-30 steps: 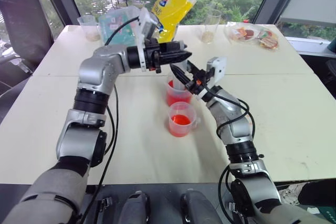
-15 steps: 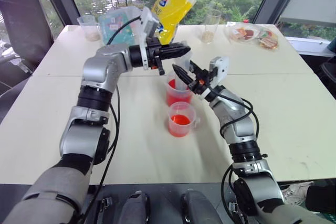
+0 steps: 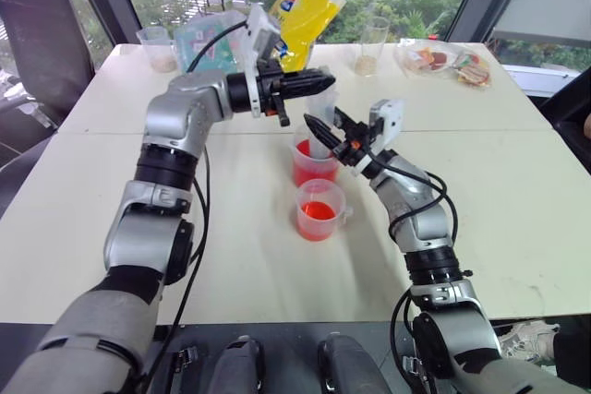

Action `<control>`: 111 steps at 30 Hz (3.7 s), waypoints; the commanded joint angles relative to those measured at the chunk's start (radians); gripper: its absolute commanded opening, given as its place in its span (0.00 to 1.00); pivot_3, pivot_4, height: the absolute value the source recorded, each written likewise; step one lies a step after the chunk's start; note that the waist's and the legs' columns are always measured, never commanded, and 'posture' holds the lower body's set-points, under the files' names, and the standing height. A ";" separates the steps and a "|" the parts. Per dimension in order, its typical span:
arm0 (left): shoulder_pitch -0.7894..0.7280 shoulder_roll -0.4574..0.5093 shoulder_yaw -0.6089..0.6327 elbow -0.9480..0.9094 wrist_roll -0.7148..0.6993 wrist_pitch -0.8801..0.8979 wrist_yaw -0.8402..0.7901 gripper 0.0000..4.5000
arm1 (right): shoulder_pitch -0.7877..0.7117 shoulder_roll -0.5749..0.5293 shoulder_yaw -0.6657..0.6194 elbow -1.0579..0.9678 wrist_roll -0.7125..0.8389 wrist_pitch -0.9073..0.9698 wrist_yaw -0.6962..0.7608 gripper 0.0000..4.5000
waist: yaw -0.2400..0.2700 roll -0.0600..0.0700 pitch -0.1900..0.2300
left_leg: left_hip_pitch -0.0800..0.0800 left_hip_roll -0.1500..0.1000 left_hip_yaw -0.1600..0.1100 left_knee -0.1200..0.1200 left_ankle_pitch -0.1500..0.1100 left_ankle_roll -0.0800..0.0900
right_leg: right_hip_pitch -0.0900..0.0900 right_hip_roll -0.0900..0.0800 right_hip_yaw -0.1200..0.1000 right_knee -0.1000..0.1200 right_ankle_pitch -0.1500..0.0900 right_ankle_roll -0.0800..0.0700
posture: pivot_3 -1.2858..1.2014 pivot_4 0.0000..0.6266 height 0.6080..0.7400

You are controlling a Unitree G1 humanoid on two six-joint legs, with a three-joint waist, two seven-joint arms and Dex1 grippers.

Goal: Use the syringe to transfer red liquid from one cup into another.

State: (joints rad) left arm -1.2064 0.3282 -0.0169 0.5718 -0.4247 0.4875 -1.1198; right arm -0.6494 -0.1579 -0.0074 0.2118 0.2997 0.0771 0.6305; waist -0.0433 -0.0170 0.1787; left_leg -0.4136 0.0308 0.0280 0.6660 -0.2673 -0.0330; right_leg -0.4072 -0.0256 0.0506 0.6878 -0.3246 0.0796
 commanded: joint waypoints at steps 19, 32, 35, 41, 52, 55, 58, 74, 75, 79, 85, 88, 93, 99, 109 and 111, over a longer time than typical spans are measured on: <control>-0.097 0.028 0.066 -0.041 -0.026 -0.075 0.013 0.43 | -0.018 -0.001 0.022 -0.021 0.015 0.041 0.036 0.31 | 0.000 0.000 0.000 | 0.000 0.000 0.000 0.000 0.000 0.000 | 0.000 0.000 0.000 0.000 0.000 0.000 | 0.52 0.24 1.00; 0.080 0.153 0.057 -0.225 -0.031 0.013 -0.043 0.98 | -0.108 -0.024 -0.035 -0.035 0.051 0.064 0.016 0.31 | -0.001 0.000 0.000 | 0.001 0.000 0.000 0.000 0.000 0.000 | -0.001 0.000 0.000 0.002 0.000 0.000 | 0.52 0.24 1.00; 0.111 0.195 0.079 -0.270 -0.042 0.045 -0.040 0.98 | -0.133 -0.040 -0.056 -0.080 0.080 0.096 0.010 0.31 | 0.001 0.000 0.000 | 0.001 0.000 0.000 0.000 0.000 0.000 | 0.000 0.000 0.000 0.002 0.000 0.000 | 0.52 0.24 1.00; 0.151 0.243 0.092 -0.323 -0.055 0.074 -0.023 0.98 | -0.157 -0.112 -0.116 -0.325 0.245 0.304 -0.007 0.31 | 0.002 0.000 0.000 | 0.000 0.000 0.000 0.000 0.000 0.000 | -0.001 -0.001 0.000 0.002 0.000 0.000 | 0.52 0.24 1.00; 0.139 0.242 0.086 -0.367 -0.082 0.105 -0.014 0.98 | 0.136 -0.185 -0.074 -0.641 0.379 0.498 -0.019 0.31 | 0.003 0.000 0.000 | 0.000 0.000 -0.001 0.001 -0.001 0.001 | 0.000 -0.001 0.000 0.002 0.000 0.000 | 0.52 0.24 1.00; 0.125 0.234 0.090 -0.378 -0.108 0.130 -0.014 0.98 | 0.194 -0.184 -0.051 -0.659 0.353 0.476 -0.021 0.31 | 0.001 0.000 0.000 | 0.000 0.000 -0.001 0.001 -0.001 0.001 | 0.000 0.000 0.000 0.001 0.000 0.000 | 0.52 0.24 1.00; 0.108 0.218 0.108 -0.381 -0.152 0.175 -0.008 0.98 | 0.221 -0.182 -0.037 -0.666 0.338 0.460 -0.021 0.31 | 0.001 0.000 0.000 | 0.000 0.000 -0.001 0.001 -0.001 0.001 | 0.000 0.000 0.000 0.002 0.000 0.000 | 0.52 0.24 1.00; 0.055 0.109 0.010 -0.249 -0.102 0.087 -0.038 0.98 | 0.216 -0.180 -0.014 -0.669 0.326 0.448 -0.026 0.31 | 0.005 0.000 0.000 | 0.000 0.000 -0.001 0.001 -0.001 0.001 | 0.000 0.001 0.000 0.001 0.000 0.000 | 0.52 0.24 1.00; 0.048 0.101 0.007 -0.236 -0.096 0.077 -0.042 0.98 | 0.214 -0.180 -0.013 -0.669 0.326 0.449 -0.027 0.31 | 0.005 0.000 0.000 | 0.000 0.000 -0.001 0.001 -0.001 0.001 | 0.000 0.001 0.000 0.001 0.000 0.000 | 0.52 0.24 1.00; 0.024 0.063 0.000 -0.196 -0.085 0.050 -0.054 0.98 | 0.212 -0.180 -0.009 -0.673 0.327 0.452 -0.027 0.31 | 0.005 0.000 0.000 | 0.000 0.000 -0.001 0.001 -0.001 0.001 | 0.000 0.002 0.000 0.001 0.000 0.000 | 0.52 0.24 1.00; 0.030 0.033 -0.007 -0.207 -0.092 0.061 -0.086 0.46 | 0.213 -0.184 -0.009 -0.675 0.329 0.455 -0.030 0.31 | 0.003 0.000 0.000 | 0.000 0.000 -0.001 0.001 -0.001 0.001 | 0.000 0.002 0.000 0.001 0.000 0.000 | 0.52 0.24 1.00; 0.034 0.028 -0.004 -0.221 -0.098 0.075 -0.097 0.14 | 0.207 -0.185 -0.012 -0.674 0.334 0.458 -0.033 0.31 | 0.003 0.000 0.000 | 0.000 0.000 -0.001 0.001 -0.001 0.001 | 0.000 0.002 0.000 0.001 0.000 0.000 | 0.52 0.24 1.00; 0.060 0.035 -0.024 -0.268 -0.100 0.099 -0.123 0.01 | 0.193 -0.183 -0.019 -0.675 0.349 0.468 -0.038 0.31 | 0.002 0.000 0.000 | 0.000 0.000 -0.001 0.001 -0.001 0.001 | 0.000 0.002 0.000 0.001 0.000 0.000 | 0.52 0.24 1.00; 0.101 0.051 -0.056 -0.307 -0.088 0.117 -0.153 0.01 | 0.157 -0.171 -0.036 -0.680 0.387 0.492 -0.058 0.31 | 0.002 0.000 0.000 | 0.000 0.000 -0.001 0.001 -0.001 0.001 | 0.000 0.002 0.000 0.001 0.000 0.000 | 0.52 0.24 1.00; 0.149 0.048 -0.084 -0.365 -0.086 0.134 -0.156 0.01 | 0.101 -0.166 -0.066 -0.688 0.434 0.524 -0.094 0.31 | 0.004 0.000 0.000 | 0.000 0.000 -0.001 0.001 -0.001 0.001 | 0.000 0.001 0.000 0.001 0.000 0.000 | 0.52 0.24 1.00; 0.157 0.047 -0.088 -0.375 -0.086 0.139 -0.155 0.01 | 0.091 -0.167 -0.072 -0.686 0.440 0.527 -0.099 0.31 | 0.004 0.000 0.000 | 0.000 0.000 -0.001 0.001 -0.001 0.001 | 0.000 0.001 0.000 0.001 0.000 0.000 | 0.52 0.24 1.00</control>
State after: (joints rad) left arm -1.0728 0.3971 -0.0236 0.2384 -0.5110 0.6007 -1.2365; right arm -0.4737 -0.3392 -0.0203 -0.4004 0.6950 0.6492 0.5541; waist -0.0393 -0.0174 0.1785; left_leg -0.4137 0.0309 0.0269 0.6670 -0.2678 -0.0319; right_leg -0.4070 -0.0249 0.0506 0.6890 -0.3247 0.0796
